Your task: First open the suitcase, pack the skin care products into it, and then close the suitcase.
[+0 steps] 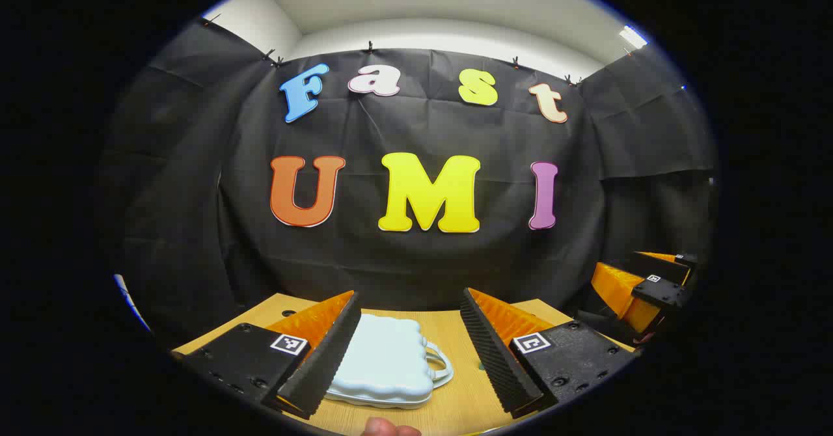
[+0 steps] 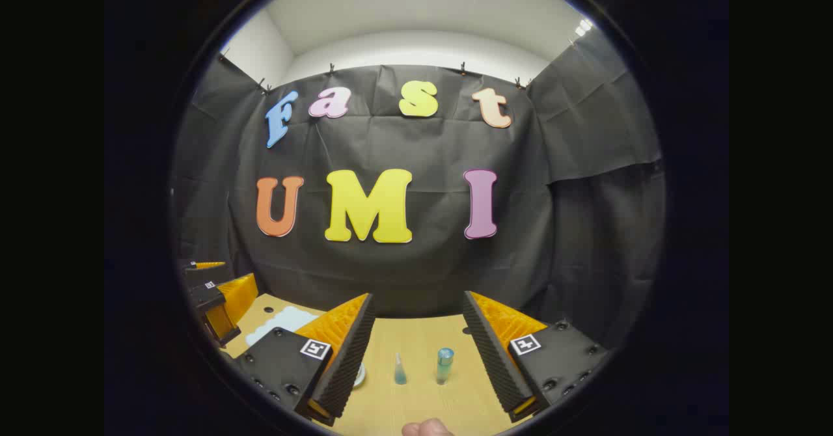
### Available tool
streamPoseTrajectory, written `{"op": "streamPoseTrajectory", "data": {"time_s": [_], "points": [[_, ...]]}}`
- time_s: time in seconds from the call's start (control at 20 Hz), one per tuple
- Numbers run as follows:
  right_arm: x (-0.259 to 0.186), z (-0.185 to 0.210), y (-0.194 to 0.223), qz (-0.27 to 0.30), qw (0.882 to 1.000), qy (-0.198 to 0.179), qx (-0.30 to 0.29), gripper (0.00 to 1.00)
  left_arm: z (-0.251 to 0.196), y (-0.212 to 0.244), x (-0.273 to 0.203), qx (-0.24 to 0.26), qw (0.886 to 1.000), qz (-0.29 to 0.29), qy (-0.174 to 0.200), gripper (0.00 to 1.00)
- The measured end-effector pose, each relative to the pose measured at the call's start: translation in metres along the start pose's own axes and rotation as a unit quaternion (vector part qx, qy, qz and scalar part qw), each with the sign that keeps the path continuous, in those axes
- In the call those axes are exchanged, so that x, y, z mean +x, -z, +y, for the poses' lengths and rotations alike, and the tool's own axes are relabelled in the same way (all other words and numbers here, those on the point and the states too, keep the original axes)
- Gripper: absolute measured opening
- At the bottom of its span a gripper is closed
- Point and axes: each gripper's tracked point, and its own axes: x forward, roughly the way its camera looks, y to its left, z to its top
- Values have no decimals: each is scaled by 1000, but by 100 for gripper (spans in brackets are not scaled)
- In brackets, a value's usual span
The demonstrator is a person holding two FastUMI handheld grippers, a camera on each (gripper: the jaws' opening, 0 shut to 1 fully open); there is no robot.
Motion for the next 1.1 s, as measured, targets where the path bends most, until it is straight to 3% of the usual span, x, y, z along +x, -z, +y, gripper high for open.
{"op": "streamPoseTrajectory", "data": {"time_s": [0.15,0.2,1.1], "points": [[0,5,2,5,1000,-17,5,77,-1,-4,1,3,1000,-5,-1,98],[1,9,1,4,1000,-24,8,81,-2,-5,3,4,1000,-5,0,98],[21,-13,4,9,1000,-21,0,81,-15,4,11,9,1000,1,-9,98]]}}
